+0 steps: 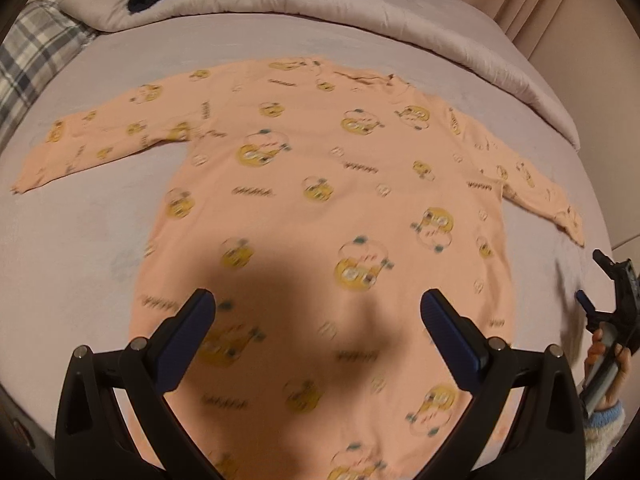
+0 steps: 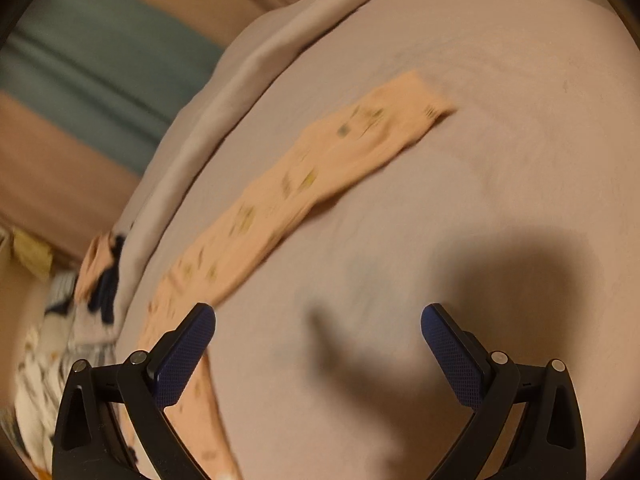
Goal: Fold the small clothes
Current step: 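Grasp a sleeve cuff with the right tool and fold it across the shirt body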
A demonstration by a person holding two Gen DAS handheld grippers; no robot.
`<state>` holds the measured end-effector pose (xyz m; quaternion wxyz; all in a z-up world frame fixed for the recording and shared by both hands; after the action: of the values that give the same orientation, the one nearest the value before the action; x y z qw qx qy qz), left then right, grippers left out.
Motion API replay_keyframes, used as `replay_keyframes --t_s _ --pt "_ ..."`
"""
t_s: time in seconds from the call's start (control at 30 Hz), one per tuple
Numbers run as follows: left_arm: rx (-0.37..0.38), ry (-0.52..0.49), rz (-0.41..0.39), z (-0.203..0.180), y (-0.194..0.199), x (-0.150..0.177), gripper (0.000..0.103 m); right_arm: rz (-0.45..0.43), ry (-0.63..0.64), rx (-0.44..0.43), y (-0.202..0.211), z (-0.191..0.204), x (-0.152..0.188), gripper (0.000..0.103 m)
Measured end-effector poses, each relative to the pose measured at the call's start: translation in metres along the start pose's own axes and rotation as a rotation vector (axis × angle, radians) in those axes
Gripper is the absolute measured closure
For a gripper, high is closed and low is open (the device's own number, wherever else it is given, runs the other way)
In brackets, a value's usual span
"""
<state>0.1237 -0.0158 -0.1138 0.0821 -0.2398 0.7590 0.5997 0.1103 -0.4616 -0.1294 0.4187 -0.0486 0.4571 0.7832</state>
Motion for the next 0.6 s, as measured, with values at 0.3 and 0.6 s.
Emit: replay_keyframes --t_s 0.3,0.6 --pt "0.098 -0.003 0.027 -0.035 -0.021 -0.031 0.001 -0.047 -0.101 0.053 -0.020 -0.021 -0.052 0.000" --pt "0.080 -0.066 0.014 -0.068 -0.036 -0.056 0.001 -0.172 -0.124 0.109 -0.027 -0.039 -0.078 0.037"
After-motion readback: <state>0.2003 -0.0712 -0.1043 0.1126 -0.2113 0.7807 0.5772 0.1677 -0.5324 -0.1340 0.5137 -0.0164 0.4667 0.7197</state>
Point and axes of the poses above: each gripper's, at about its wrist camera, not at the fingertips, and y roughly against the way its jaws point, z to its left, x to its underside, the point moved 4 cm from there along -y, roughly the way its jaws point, and after that the axes turned 5 degrees about y, right-handed, at the moved point
